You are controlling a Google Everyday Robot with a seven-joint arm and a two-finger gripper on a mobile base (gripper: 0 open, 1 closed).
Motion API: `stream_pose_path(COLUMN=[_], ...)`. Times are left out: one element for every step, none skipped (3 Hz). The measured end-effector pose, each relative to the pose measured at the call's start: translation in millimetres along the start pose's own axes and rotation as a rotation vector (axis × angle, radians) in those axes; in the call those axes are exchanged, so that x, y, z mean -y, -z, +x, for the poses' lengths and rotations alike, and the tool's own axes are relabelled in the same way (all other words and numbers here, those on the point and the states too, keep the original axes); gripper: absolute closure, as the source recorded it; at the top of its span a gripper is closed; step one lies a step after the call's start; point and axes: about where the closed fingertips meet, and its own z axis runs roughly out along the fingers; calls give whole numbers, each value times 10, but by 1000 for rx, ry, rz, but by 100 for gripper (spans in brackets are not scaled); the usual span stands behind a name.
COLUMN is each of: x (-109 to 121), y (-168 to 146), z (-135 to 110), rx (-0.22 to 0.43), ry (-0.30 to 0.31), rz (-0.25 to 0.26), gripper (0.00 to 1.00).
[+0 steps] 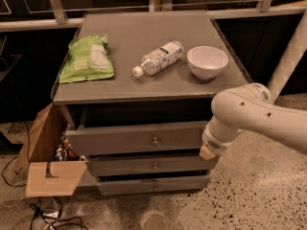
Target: Close top drawer
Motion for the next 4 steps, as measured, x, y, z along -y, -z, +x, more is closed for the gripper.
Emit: stream_pose_path(x=[24, 104, 269, 419], y=[-34, -45, -67, -125], z=[17, -10, -118, -235], rx=[-9, -8, -10, -12], ry=[-28, -42, -48, -45], rz=[29, 67, 107, 132], gripper=[100, 100, 100, 100])
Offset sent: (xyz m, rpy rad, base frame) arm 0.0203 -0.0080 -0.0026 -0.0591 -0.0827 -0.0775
